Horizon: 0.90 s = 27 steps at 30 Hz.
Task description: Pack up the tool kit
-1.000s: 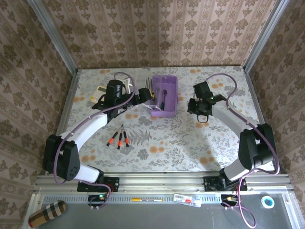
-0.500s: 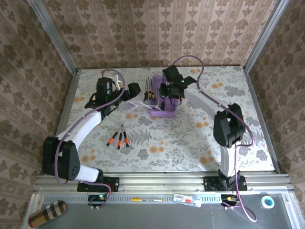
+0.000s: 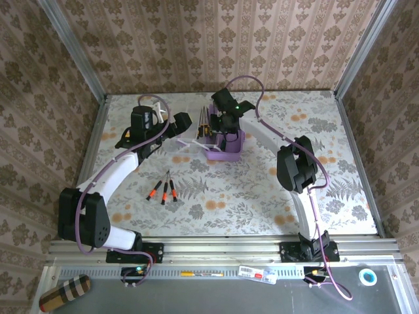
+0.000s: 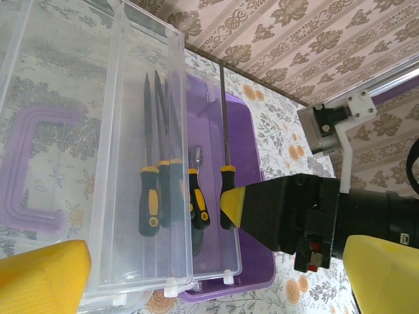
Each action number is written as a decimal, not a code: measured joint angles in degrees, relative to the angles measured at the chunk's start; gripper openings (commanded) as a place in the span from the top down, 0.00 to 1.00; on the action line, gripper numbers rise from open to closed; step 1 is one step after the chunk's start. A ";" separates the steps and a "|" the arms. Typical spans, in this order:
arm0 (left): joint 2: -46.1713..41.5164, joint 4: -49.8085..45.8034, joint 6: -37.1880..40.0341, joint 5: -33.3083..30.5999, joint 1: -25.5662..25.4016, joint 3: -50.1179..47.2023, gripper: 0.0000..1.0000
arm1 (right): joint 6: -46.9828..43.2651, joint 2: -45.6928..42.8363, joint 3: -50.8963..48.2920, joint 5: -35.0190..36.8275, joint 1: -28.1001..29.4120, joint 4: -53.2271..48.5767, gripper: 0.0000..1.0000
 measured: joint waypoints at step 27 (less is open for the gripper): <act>0.00 0.02 -0.02 0.20 0.70 0.00 0.00 | -0.15 0.70 3.32 0.00 0.00 -2.51 0.75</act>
